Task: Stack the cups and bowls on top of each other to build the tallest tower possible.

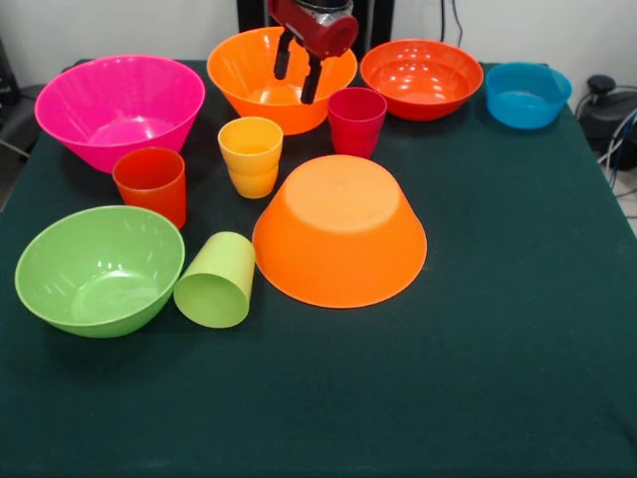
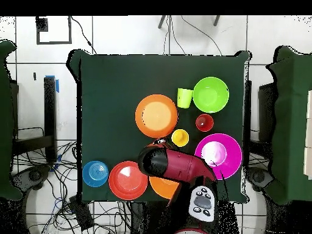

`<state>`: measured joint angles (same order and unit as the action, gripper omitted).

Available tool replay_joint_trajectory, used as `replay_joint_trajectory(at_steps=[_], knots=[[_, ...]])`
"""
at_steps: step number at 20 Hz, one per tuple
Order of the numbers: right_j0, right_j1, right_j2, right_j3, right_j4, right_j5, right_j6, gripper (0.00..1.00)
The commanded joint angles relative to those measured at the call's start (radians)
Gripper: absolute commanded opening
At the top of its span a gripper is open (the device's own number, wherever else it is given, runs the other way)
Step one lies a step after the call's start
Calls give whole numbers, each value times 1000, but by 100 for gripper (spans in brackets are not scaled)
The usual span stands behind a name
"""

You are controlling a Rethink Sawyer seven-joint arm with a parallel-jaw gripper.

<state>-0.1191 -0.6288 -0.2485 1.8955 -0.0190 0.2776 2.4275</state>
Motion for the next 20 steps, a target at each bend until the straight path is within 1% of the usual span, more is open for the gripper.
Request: replay_joint_trajectory(at_steps=[1, 5, 11, 15, 16, 17, 18, 20], knots=[[11, 36, 33, -40, 40, -34, 134, 100], [5, 46, 39, -43, 34, -46, 121, 100], [-2, 46, 47, -45, 28, -39, 106, 100], [24, 60, 19, -52, 46, -45, 142, 100], [32, 67, 12, -53, 50, -60, 153, 100], [43, 76, 2, -53, 69, -74, 180, 100], [46, 84, 2, -53, 73, -97, 187, 100], [48, 99, 3, -58, 79, -111, 185, 100]])
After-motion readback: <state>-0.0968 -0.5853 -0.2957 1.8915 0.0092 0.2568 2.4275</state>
